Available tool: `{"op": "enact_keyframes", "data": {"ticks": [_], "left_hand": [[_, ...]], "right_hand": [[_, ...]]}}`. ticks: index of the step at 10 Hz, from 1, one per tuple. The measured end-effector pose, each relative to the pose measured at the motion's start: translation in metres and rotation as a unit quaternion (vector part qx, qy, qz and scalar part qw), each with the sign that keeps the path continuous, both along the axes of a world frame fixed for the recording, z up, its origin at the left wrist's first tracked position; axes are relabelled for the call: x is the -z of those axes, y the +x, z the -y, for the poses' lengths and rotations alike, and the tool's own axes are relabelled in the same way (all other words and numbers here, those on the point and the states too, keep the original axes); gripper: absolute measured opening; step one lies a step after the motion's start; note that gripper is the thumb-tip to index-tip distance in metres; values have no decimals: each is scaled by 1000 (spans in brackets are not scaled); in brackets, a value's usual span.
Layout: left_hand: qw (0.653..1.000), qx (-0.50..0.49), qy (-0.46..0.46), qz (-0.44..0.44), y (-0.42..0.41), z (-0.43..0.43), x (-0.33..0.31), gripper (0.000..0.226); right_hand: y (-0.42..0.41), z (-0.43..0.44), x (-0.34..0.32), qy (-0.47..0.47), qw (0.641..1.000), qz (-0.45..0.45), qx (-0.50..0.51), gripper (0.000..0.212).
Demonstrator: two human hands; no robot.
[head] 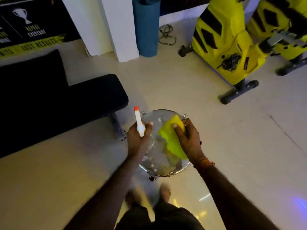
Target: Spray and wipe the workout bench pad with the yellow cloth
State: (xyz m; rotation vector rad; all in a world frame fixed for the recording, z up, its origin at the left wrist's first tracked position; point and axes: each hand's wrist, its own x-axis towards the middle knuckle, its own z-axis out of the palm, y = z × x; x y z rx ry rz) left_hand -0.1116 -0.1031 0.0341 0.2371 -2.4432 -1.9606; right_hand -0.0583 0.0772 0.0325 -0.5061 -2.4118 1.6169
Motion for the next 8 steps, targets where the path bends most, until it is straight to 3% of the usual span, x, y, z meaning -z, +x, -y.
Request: {"op": "enact_keyframes", "data": {"ticks": [1, 2, 4, 5, 7, 8], "left_hand": [[1000, -15, -26, 2, 7, -5, 14, 34], [999, 3, -50, -11, 21, -7, 26, 34], [993, -33, -105, 42, 33, -5, 43, 75], [992, -19, -112, 54, 39, -3, 48, 75], [987, 16, -160, -19, 62, 1, 29, 92], [975, 15, -223, -15, 82, 11, 21, 82]], "right_hand": [[-18, -27, 26, -2, 998, 62, 20, 13], [-27, -47, 55, 102, 977, 186, -18, 40], [-21, -61, 80, 284, 932, 195, -112, 74], [-15, -59, 87, 364, 899, 209, -125, 84], [11, -48, 80, 431, 868, 201, -143, 83], [25, -42, 68, 452, 860, 150, -184, 79]]}}
